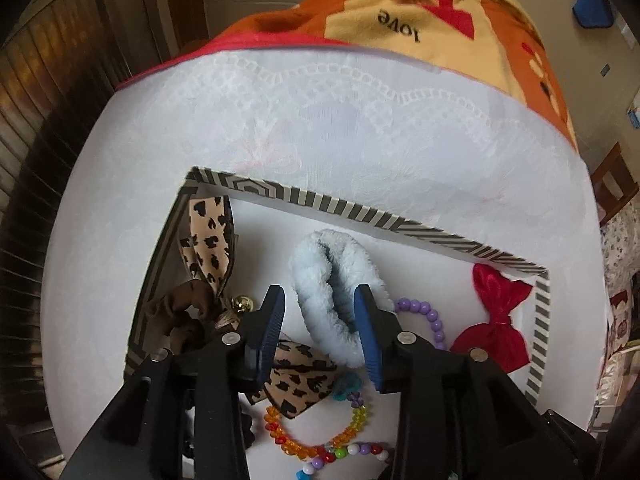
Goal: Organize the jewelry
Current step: 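Carry the white scrunchie with the left tool while the right carries the black band over the tray, then open the left tool to drop the scrunchie while the right releases the black band in the tray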
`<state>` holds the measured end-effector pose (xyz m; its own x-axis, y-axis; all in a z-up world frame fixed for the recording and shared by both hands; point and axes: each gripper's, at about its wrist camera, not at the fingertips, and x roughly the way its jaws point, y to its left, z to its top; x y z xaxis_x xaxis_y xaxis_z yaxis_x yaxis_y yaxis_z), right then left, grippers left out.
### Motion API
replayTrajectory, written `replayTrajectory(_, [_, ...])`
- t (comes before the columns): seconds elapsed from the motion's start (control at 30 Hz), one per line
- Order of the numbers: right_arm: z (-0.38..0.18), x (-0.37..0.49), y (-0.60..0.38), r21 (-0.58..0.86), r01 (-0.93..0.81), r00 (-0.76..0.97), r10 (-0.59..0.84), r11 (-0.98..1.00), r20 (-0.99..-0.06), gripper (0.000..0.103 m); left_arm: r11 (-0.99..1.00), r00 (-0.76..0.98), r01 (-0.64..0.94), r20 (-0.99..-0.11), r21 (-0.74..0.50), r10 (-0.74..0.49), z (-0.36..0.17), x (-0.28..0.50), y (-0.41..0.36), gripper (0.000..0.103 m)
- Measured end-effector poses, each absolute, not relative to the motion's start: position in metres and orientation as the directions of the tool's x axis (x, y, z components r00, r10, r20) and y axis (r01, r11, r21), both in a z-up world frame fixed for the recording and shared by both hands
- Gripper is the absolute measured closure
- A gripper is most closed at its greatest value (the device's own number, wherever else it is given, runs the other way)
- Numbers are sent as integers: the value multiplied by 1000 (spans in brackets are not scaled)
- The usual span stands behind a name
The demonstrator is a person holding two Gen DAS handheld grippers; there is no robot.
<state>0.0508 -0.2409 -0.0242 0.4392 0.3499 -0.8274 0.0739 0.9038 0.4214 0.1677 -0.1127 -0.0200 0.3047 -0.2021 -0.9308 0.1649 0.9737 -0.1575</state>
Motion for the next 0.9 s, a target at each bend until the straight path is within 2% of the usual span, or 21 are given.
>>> replayTrajectory(0.2, [-5, 35, -245, 410, 78, 479, 327, 909, -815, 49, 973, 354, 176, -913, -147, -202, 8, 148, -109, 75])
replayTrajectory(0.57, [29, -6, -251, 336, 129, 556, 212, 933, -803, 48, 971, 433, 213, -881, -106, -191, 47, 86, -103, 75])
replayTrajectory(0.9, [57, -44, -244, 267, 149, 611, 123, 952, -782, 44, 981, 493, 174, -855, -84, -160, 70, 22, -82, 75])
